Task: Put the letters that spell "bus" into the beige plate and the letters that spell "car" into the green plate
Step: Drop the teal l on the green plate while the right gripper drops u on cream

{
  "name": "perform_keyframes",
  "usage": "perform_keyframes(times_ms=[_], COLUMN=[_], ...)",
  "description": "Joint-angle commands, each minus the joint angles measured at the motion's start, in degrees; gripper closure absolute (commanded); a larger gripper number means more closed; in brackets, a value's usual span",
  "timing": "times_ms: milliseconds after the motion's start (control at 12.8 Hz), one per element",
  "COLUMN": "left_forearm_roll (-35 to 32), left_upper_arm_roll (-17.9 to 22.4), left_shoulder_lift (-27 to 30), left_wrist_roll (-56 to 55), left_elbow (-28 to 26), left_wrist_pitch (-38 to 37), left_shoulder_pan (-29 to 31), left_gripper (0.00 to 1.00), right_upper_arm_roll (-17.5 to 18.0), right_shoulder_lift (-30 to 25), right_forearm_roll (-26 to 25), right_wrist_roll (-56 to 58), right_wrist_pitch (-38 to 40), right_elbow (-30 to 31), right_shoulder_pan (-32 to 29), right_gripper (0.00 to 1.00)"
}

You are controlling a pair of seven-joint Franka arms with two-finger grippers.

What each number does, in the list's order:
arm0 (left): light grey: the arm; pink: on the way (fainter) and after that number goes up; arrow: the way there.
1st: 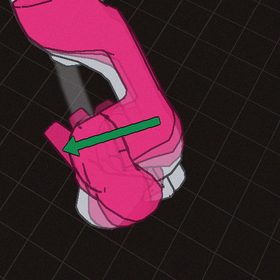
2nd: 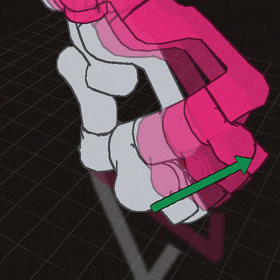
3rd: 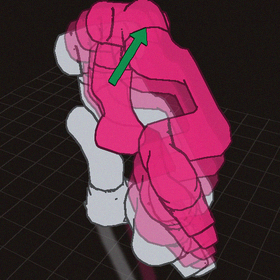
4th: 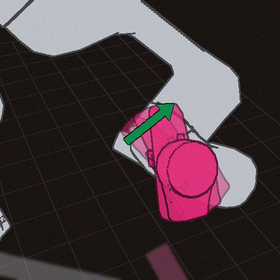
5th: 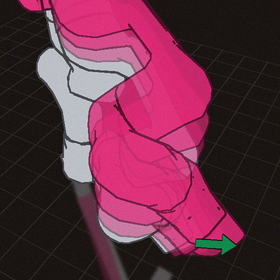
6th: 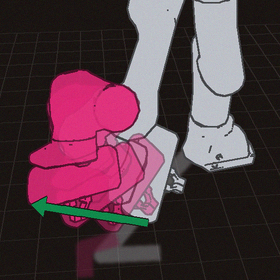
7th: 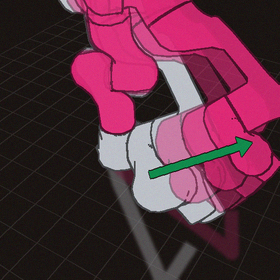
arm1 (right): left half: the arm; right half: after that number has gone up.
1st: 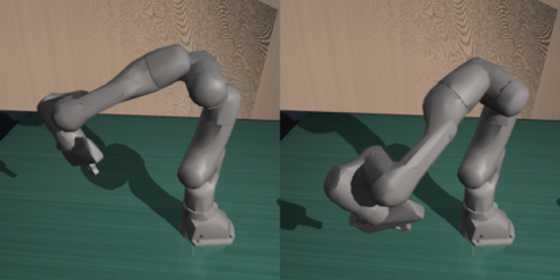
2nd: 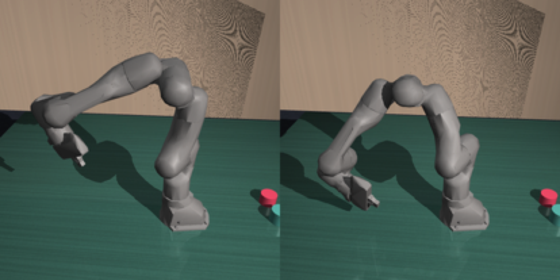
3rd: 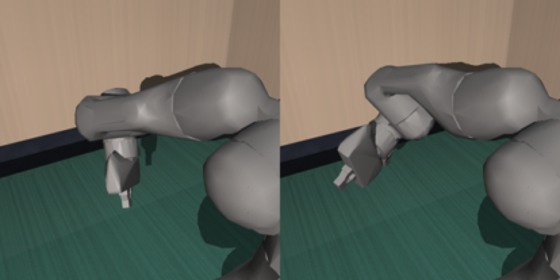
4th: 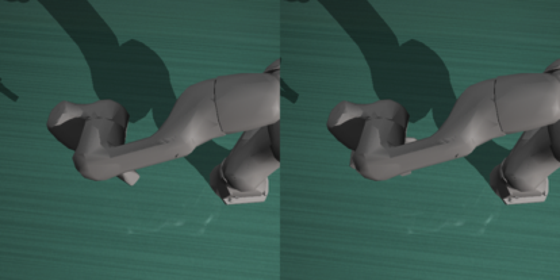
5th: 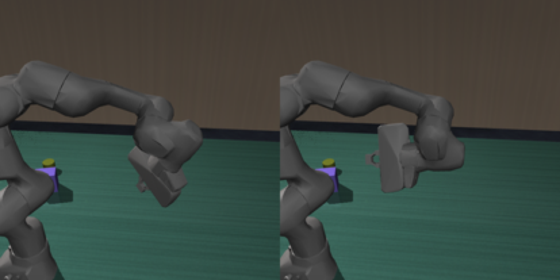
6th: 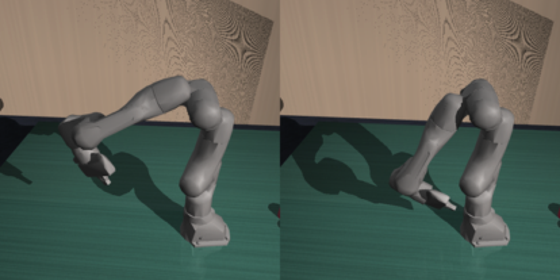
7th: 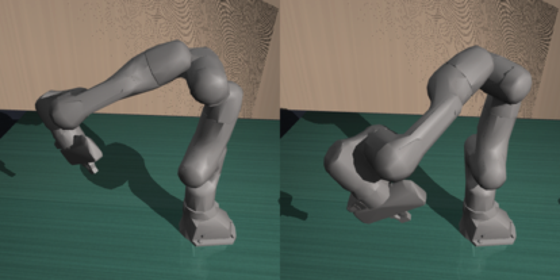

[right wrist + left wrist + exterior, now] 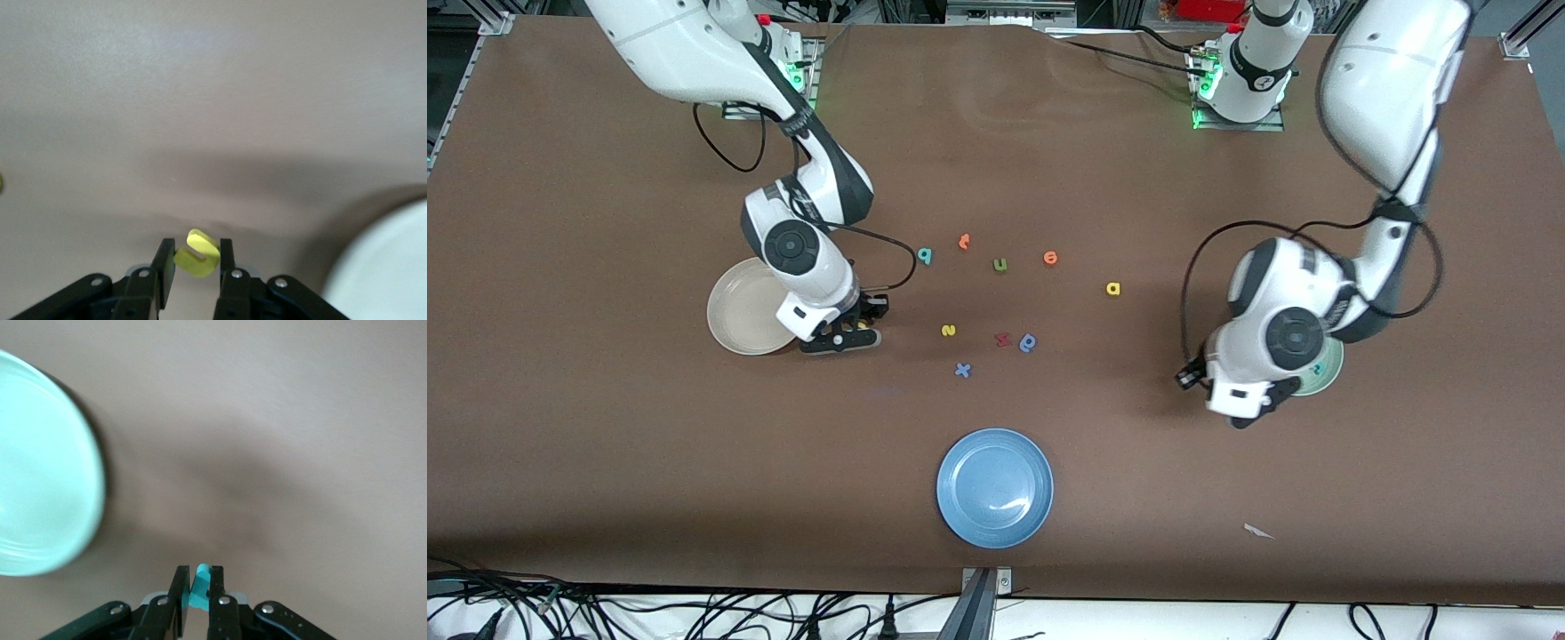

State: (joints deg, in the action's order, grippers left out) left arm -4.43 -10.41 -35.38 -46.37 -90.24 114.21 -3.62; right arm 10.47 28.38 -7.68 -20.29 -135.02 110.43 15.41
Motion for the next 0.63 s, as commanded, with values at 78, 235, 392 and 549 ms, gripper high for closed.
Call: perform_keyframes(times_ms=[78,235,392,549], left_forearm_roll=[-0.58,-1.11,-1.28,-1.28], left_upper_arm_roll=[-0.31,-0.23,-0.23,-0.23], left_shoulder_lift=[2.34,1.29,0.32,-0.39], left_wrist_roll=[16.72,21.83,23.69,24.66], left_elbow=[-2.21,-2.83,-2.92,-3.01], left_wrist_pitch=[-6.71,-6.72,-6.28,-6.01], left_shoulder_pan=[7.38,10.46,11.96,12.49], left_gripper=[1.00,1.00,0.95,0.85], right_upper_arm_roll=[-2.55,-4.57,-5.89,-6.60], right_shoulder_lift=[-7.98,-8.87,-8.96,-8.96], right_forearm_roll=[-0.32,-0.32,-0.23,-0.32], right_wrist_roll=[12.61,18.33,20.72,20.90], right_wrist_pitch=[8.54,9.60,8.56,2.78], right_elbow=[2.07,2.59,4.52,8.81], right_shoulder_pan=[-3.54,-4.77,-5.74,-6.35], right_gripper=[0.92,0.92,0.91,0.89])
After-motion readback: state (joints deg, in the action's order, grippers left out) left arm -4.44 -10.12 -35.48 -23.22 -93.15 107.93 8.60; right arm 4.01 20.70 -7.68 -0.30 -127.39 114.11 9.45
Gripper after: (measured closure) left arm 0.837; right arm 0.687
